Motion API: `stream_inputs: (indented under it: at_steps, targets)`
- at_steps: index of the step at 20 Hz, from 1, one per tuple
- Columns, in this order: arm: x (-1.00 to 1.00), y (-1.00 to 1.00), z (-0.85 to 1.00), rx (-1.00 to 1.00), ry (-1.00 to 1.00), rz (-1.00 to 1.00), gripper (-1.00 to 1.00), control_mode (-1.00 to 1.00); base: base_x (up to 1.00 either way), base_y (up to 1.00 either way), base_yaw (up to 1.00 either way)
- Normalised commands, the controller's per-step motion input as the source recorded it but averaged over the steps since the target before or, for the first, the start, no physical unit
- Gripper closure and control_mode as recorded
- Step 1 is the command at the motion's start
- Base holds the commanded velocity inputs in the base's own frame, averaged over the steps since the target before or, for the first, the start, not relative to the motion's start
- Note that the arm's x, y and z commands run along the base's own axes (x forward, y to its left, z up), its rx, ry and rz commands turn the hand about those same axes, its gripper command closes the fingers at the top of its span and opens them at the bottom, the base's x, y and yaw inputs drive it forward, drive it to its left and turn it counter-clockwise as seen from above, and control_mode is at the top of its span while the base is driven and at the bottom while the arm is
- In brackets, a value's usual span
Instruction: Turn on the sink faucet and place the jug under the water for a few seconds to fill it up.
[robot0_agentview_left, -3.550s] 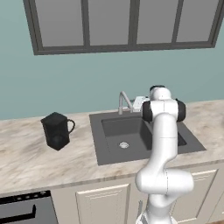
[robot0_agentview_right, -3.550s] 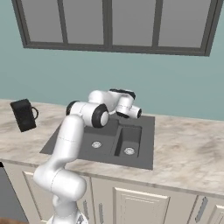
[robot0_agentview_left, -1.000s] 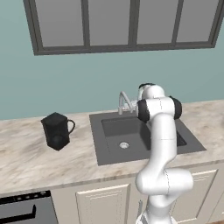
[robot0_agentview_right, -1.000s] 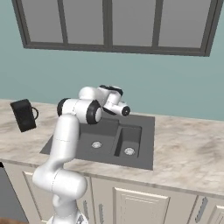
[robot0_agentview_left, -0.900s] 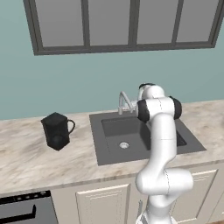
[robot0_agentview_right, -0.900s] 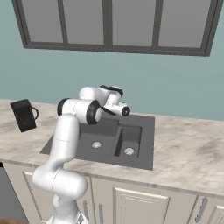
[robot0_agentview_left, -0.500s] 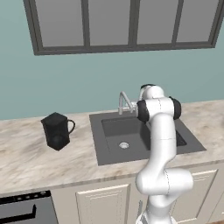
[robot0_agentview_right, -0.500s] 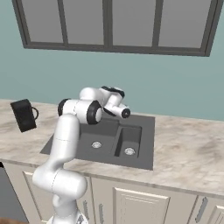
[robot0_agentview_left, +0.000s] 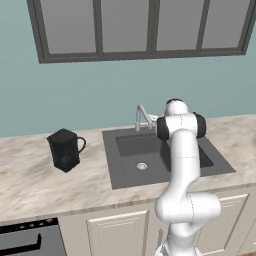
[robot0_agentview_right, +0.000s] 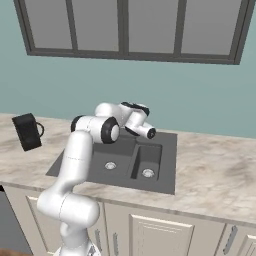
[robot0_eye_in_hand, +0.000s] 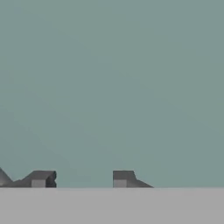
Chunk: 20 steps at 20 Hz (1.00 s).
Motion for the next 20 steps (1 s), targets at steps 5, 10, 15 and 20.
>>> stream_inputs:
  at_steps: [5,10,15,20]
  targets:
    - [0.0,-0.84,-0.49,0.13,0.12,-0.09,1.0,-1.0,0.0,0.0,0.0]
    - [0.0,-0.67,-0.34,0.1,0.11,-0.09,1.0,-1.0,0.0,0.0,0.0]
    - [-0.24,-0.54,-0.15,0.1,0.07,-0.09,-1.0,-1.0,0.0,0.0,0.0]
    - [-0.65,-0.41,0.57,0.05,-0.05,-0.07,-1.0,-1.0,0.0,0.0,0.0]
